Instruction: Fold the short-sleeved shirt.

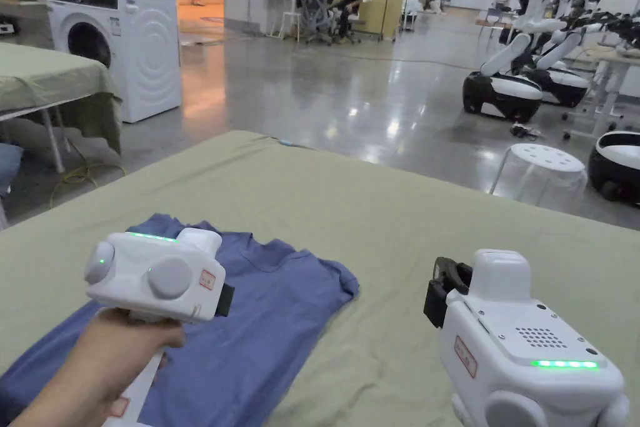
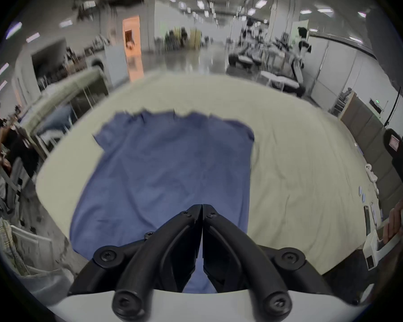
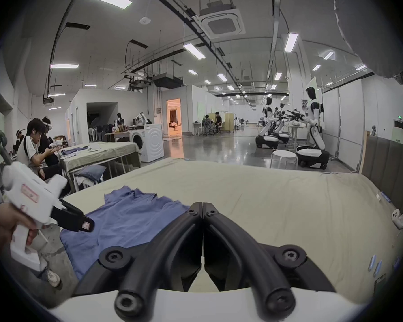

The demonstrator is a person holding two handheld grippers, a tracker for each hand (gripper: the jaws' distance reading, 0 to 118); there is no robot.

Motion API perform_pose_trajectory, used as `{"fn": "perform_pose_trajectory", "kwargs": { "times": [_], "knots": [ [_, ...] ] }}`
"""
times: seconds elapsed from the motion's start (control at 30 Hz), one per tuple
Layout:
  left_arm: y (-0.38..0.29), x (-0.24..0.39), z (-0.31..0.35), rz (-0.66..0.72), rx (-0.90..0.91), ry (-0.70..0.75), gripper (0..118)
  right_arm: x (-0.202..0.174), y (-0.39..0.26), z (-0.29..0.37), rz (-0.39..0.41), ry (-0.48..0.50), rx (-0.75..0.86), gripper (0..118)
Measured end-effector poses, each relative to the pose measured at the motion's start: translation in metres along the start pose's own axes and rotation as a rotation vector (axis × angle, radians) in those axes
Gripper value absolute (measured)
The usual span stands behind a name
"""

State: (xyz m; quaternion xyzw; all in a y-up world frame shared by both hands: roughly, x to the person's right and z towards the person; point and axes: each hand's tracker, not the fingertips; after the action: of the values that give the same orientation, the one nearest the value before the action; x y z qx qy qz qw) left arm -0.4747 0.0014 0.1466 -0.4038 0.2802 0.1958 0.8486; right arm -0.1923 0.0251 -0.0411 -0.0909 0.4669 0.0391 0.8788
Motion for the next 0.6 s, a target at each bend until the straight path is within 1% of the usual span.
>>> {"fn": "perform_pose_trajectory", "kwargs": {
  "times": [0.03, 0.07, 0.1, 0.13, 0.17, 0.2, 0.27, 0.3, 0.43, 0.6],
  "knots": [
    [0.001, -0.005, -0.013, 0.015, -0.017, -0.011, 4, -0.002, -0.005, -0.004, -0.002, 0.006, -0.013, 1],
    [0.003, -0.005, -0.024, -0.012, -0.03, 0.014, 4, -0.004, -0.008, -0.008, -0.004, 0.004, -0.021, 1],
    [0.006, -0.004, -0.034, -0.026, -0.021, 0.02, 22, -0.004, -0.011, -0.012, -0.005, 0.004, -0.031, 1],
    [0.011, -0.008, -0.049, -0.023, -0.018, 0.022, 58, -0.004, -0.014, -0.016, -0.006, 0.004, -0.041, 1],
    [0.015, -0.007, -0.057, -0.025, -0.013, 0.02, 97, -0.003, -0.017, -0.02, -0.003, 0.003, -0.052, 1],
    [0.02, -0.007, -0.069, -0.035, 0.0, 0.007, 114, -0.002, -0.02, -0.025, 0.005, -0.003, -0.066, 1],
    [0.026, -0.004, -0.091, -0.068, 0.043, 0.008, 114, 0.001, -0.024, -0.032, 0.009, -0.012, -0.085, 1],
    [0.034, 0.0, -0.103, -0.061, 0.048, 0.015, 114, 0.003, -0.027, -0.035, 0.005, -0.019, -0.094, 1],
    [0.049, 0.007, -0.165, -0.046, -0.039, 0.03, 114, 0.01, -0.037, -0.045, -0.006, -0.041, -0.136, 1],
    [0.039, -0.006, -0.224, -0.02, -0.111, 0.165, 111, 0.022, -0.047, -0.053, -0.012, -0.066, -0.174, 1]
  ]
}}
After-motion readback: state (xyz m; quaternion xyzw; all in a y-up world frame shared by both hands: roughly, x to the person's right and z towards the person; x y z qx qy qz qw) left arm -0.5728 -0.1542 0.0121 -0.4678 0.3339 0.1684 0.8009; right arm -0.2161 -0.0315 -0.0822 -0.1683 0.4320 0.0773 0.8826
